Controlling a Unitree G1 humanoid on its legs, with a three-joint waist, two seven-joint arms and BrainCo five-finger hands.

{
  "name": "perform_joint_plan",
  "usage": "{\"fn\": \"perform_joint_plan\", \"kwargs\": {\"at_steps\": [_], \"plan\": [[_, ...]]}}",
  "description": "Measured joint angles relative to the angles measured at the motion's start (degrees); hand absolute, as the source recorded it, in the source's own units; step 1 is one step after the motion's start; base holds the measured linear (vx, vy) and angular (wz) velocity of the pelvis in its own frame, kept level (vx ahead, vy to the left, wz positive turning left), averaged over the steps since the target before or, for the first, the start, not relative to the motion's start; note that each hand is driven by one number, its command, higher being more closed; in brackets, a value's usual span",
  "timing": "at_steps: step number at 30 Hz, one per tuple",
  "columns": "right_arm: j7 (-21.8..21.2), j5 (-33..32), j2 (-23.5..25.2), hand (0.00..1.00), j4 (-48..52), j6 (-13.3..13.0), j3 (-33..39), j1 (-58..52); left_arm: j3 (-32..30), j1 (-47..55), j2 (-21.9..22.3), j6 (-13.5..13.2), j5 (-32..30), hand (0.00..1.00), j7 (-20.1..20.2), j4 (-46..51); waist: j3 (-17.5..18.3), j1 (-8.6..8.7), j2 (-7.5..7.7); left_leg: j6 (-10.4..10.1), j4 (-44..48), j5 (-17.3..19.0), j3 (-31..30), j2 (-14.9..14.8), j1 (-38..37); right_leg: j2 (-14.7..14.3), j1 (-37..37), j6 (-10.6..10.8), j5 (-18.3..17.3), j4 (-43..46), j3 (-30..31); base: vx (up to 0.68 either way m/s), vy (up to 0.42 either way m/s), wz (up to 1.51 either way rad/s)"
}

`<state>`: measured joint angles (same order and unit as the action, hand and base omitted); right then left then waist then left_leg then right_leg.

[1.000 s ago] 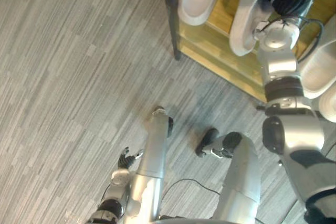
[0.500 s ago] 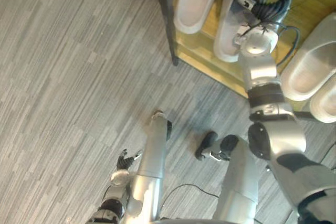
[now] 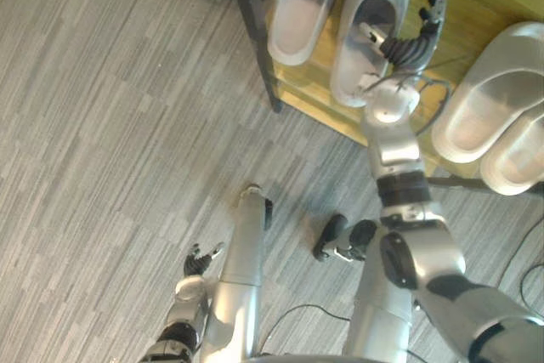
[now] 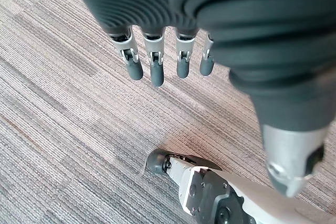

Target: Organize the slippers on the shoe rack

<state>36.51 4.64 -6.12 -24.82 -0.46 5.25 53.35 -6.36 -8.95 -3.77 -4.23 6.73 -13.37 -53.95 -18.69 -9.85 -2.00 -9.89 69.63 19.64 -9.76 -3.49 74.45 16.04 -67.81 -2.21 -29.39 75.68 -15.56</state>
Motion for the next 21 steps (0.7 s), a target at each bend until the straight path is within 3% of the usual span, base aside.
{"fn": "perform_joint_plan", "kwargs": {"at_steps": [12,21], "plan": [[-4.3,-7.3,6.6,0.00,2.7,-3.8,-1.5,-7.3,-4.5,-0.4,1.0,1.3,-1.0,0.00,0.0,0.9,0.0,0.71,0.08,-0.3,-1.7,-0.2,0.3,-1.0,-2.7,-1.1,2.3,0.2,0.6,-2.1,-0.1,0.00,0.011,-0.03],[-5.1,-16.8,8.5,0.00,3.4,-5.0,-0.9,-5.6,-6.3,-1.1,1.6,1.0,0.8,0.00,0.2,1.5,0.1,0.71,0.13,-0.6,-3.5,-1.0,0.0,-0.8,-3.0,-1.0,2.7,-0.6,1.2,-3.2,-0.8,0.01,0.003,0.02]]}}
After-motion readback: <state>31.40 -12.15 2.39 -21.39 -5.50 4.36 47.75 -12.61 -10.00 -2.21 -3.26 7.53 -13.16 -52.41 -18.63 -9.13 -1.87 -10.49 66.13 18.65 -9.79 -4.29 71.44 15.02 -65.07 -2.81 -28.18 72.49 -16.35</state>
